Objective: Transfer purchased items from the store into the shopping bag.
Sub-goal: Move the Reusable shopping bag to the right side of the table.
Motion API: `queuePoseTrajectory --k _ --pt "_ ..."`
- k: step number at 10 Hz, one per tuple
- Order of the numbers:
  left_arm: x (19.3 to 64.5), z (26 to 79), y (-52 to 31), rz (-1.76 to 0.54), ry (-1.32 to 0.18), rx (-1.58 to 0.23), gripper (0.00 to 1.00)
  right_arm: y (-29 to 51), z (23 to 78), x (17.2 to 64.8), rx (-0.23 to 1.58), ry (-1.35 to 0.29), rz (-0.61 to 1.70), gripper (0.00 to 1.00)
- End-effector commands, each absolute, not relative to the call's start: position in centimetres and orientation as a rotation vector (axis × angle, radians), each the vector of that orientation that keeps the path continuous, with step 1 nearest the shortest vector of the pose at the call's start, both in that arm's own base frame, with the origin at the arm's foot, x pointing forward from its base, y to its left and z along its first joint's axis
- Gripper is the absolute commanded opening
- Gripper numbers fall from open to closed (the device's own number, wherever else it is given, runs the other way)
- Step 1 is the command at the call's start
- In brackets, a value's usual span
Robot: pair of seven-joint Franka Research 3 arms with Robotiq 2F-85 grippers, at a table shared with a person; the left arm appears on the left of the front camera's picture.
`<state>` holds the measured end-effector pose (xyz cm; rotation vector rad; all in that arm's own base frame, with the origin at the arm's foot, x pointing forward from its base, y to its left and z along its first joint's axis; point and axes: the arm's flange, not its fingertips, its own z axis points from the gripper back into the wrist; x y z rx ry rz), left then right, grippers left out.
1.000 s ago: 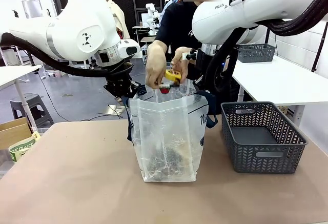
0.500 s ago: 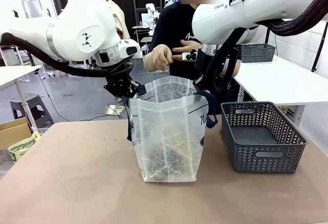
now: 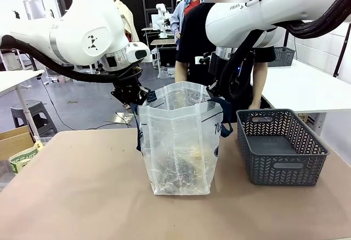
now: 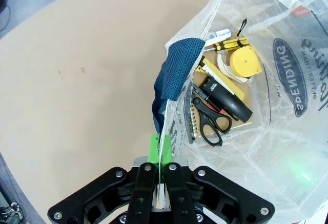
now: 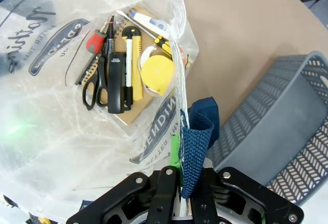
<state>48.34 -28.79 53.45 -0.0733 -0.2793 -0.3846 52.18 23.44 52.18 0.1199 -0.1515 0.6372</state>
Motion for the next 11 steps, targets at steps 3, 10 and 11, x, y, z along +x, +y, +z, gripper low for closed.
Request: queuePoseTrajectory --k 3,10,11 --pt "48.34 53.44 -28.79 -0.384 -0.279 -0.073 0.0 23.44 52.25 52.2 0.12 -0.153 0.638 0.0" --pt "48.34 53.44 -28.79 -0.384 -0.279 -0.073 0.0 23.44 52.25 52.2 0.12 -0.153 0.638 0.0" --pt "48.34 53.44 -28.79 -0.384 -0.279 -0.073 0.0 23.44 52.25 52.2 0.12 -0.153 0.638 0.0"
